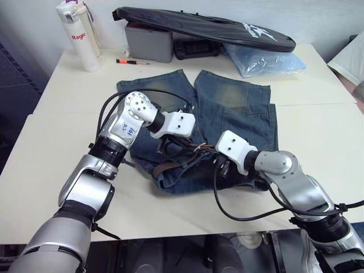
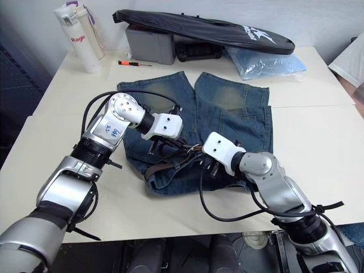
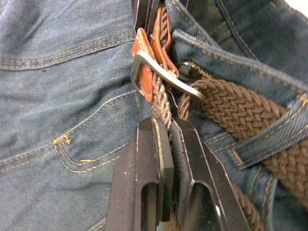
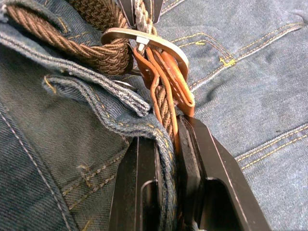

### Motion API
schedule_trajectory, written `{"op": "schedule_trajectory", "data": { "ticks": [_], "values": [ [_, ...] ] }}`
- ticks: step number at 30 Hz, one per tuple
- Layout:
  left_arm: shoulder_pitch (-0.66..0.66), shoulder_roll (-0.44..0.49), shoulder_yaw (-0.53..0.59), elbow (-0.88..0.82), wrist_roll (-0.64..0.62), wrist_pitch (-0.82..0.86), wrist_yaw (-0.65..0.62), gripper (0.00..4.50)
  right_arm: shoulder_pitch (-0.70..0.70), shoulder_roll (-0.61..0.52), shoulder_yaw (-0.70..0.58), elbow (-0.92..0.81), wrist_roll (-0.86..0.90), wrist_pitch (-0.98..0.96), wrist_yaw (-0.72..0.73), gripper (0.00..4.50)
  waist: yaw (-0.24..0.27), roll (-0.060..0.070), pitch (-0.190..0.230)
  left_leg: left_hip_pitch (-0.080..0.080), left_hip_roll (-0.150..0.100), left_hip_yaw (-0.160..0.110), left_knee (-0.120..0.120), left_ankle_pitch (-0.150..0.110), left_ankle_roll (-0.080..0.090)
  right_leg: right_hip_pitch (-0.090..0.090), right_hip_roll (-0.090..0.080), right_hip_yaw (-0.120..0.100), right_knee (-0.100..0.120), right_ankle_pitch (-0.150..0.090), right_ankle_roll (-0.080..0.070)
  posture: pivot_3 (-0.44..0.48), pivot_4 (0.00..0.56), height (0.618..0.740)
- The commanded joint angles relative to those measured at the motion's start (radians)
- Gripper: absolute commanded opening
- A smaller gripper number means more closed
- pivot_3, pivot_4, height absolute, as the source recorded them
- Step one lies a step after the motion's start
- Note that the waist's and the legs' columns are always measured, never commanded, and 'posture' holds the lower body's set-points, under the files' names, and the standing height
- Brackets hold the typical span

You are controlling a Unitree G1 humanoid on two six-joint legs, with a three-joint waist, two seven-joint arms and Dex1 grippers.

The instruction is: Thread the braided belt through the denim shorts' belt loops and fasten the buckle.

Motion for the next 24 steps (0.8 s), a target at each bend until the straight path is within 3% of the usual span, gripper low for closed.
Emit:
{"op": "schedule_trajectory", "data": {
  "ticks": [1,9,24],
  "values": [
    [0.018,-0.05,-0.017,-0.137,-0.04,0.114,-0.005,0.0,-0.04,0.019,-0.014,-0.015,-0.002,-0.029,-0.007,0.09,0.0,0.0,0.0,0.0,0.0,0.0,0.0,0.0,0.0,0.0,0.0,0.0,0.0,0.0,0.0,0.0,0.15,0.74],
    [0.043,-0.092,-0.036,-0.25,-0.042,0.284,0.036,0.0,-0.052,0.03,-0.003,-0.008,0.0,-0.037,0.004,0.09,0.001,0.0,0.0,0.0,0.0,0.0,0.0,0.0,0.0,0.0,0.0,0.0,0.0,0.0,0.0,0.0,0.15,0.74],
    [-0.022,-0.23,-0.009,-0.144,-0.054,0.334,0.172,0.0,-0.038,0.043,0.023,-0.044,0.008,-0.044,0.061,0.09,0.001,0.0,0.0,0.0,0.0,0.0,0.0,0.0,0.0,0.0,0.0,0.0,0.0,0.0,0.0,0.0,0.15,0.74]
  ]
}}
